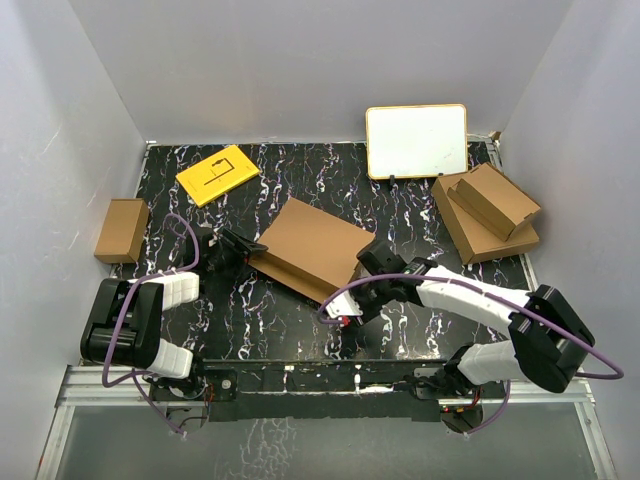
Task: Fold the paper box
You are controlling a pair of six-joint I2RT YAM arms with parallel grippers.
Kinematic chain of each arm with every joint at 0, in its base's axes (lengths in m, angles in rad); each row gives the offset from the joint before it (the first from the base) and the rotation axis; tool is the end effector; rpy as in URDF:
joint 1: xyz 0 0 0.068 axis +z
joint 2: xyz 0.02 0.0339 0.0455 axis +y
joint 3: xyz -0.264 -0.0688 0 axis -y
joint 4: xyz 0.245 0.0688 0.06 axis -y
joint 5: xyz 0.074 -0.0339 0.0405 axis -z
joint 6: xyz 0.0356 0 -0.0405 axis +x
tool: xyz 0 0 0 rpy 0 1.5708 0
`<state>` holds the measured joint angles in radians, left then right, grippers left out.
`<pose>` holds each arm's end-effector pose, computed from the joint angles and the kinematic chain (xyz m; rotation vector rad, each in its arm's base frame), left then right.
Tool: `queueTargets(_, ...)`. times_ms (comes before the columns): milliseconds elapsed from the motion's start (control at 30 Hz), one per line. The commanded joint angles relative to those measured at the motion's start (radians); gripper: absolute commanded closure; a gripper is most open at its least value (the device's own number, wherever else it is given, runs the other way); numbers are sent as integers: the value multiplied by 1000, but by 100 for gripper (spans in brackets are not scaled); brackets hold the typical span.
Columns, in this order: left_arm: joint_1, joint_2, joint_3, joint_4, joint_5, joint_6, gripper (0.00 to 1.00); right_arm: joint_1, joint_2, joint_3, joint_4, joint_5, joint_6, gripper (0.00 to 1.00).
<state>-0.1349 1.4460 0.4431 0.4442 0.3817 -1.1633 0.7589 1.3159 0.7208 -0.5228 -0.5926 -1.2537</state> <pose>0.2561 -0.0481 0.1444 -0.9184 2.1274 -1.1264 0.1570 0.1763 0.1882 -2.2077 1.1897 0.5993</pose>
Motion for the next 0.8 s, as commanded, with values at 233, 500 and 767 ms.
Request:
queueTargets(233, -5, 8, 19, -44, -6, 38, 44, 47, 10, -39, 106, 84, 33, 59)
queueTargets(500, -5, 11, 19, -42, -4, 40, 44, 76, 24, -39, 157, 174, 68, 69)
queueTargets(767, -4, 20, 20, -42, -1, 43, 44, 97, 35, -27, 151, 201, 70, 83)
